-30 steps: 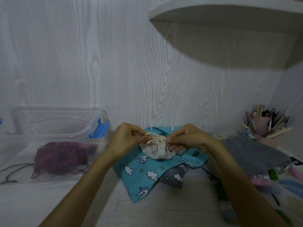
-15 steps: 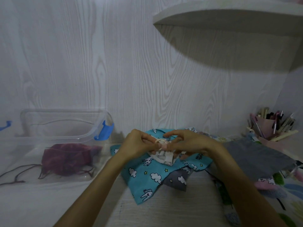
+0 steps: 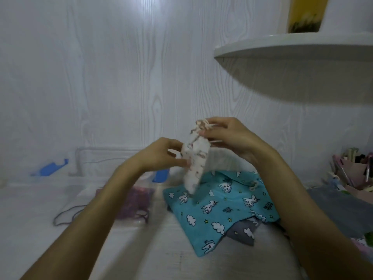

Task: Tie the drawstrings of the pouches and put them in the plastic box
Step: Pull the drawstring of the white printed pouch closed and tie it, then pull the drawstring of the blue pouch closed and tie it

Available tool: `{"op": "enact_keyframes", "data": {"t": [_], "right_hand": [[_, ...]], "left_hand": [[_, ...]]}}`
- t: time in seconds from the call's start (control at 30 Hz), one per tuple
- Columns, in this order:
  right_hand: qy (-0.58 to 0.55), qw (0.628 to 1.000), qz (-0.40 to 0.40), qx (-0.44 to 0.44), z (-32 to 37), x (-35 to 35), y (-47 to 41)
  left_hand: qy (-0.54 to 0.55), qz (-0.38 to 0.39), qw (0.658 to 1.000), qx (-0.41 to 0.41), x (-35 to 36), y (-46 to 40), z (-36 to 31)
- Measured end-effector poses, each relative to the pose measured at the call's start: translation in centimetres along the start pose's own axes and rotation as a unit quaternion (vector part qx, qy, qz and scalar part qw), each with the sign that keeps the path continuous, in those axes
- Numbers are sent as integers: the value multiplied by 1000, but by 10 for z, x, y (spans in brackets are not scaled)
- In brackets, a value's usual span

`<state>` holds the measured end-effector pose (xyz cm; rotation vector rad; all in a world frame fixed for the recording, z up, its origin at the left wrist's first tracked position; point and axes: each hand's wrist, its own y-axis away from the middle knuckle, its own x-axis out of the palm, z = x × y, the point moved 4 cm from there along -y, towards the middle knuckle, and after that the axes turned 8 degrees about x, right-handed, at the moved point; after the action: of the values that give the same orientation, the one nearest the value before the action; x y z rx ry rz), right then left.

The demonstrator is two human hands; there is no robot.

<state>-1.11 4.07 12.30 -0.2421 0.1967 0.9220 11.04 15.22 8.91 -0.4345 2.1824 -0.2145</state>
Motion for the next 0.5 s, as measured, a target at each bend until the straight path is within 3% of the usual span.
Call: {"op": "enact_keyframes", "data": {"t": [0.2,0.33,0.4,0.5], "right_hand": [[-117,991,-24,-54,37,43,-22],[-28,983,-130,-129,22,84,-37],[58,985,-93,-134,8,105,-37],[264,962,51,-47,-17,128,-36]], "left_hand": [[-60,-281,958,-16,-81,33,14],[-198,-398,894,-46,-101,58,18],[-237,-332,907,-104,-97,63,39],[-224,-120,947,-196,-82,65,74]]}}
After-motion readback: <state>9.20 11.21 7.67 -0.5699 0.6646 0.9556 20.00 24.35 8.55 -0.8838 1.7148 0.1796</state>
